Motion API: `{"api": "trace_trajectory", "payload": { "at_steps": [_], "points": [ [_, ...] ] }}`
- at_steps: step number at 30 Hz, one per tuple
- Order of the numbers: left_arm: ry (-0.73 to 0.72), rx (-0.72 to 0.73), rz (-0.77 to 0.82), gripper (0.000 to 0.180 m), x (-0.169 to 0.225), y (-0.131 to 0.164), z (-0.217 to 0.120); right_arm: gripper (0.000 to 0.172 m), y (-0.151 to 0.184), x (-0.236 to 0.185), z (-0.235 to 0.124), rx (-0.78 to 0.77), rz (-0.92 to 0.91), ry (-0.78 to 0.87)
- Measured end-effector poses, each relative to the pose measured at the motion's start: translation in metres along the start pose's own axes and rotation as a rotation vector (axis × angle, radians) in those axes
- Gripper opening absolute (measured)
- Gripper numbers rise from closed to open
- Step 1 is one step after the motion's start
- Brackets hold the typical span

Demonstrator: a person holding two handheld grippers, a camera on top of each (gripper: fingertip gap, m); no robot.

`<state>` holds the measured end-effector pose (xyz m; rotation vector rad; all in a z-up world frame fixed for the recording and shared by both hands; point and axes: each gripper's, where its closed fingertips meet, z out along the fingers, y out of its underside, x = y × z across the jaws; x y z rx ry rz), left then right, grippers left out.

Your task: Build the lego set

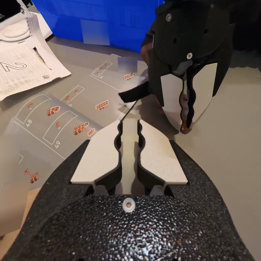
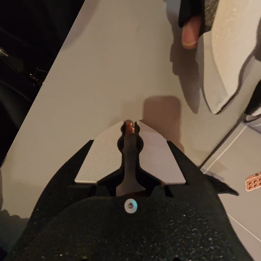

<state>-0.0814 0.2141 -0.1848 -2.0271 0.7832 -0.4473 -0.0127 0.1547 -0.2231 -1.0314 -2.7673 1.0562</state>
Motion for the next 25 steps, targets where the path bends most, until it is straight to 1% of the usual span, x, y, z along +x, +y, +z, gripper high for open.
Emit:
{"api": "trace_trajectory", "payload": {
  "at_steps": [3,6,9,12,17,21,25],
  "points": [
    [0.008,-0.017,0.03,0.019,0.004,0.001,0.003,0.019,0.0,0.003,-0.003,0.038,0.018,0.064],
    [0.002,-0.04,0.069,0.019,0.009,0.004,0.007,0.023,0.004,0.006,-0.012,0.047,0.031,0.168],
    [0.011,-0.052,0.117,0.019,0.016,0.005,0.009,0.023,0.006,0.004,-0.027,0.077,0.085,0.278],
    [0.079,-0.081,0.187,0.019,0.031,0.009,0.012,0.021,0.014,-0.001,-0.032,0.118,0.183,0.379],
    [0.228,-0.131,0.363,0.022,0.067,0.022,0.019,0.025,0.044,-0.013,-0.036,0.14,0.295,0.542],
    [0.303,-0.127,0.417,0.026,0.085,0.025,0.028,0.025,0.071,-0.023,-0.041,0.114,0.33,0.582],
    [0.346,-0.149,0.441,0.028,0.091,0.029,0.032,0.023,0.072,-0.026,-0.04,0.149,0.327,0.569]
  ]
}}
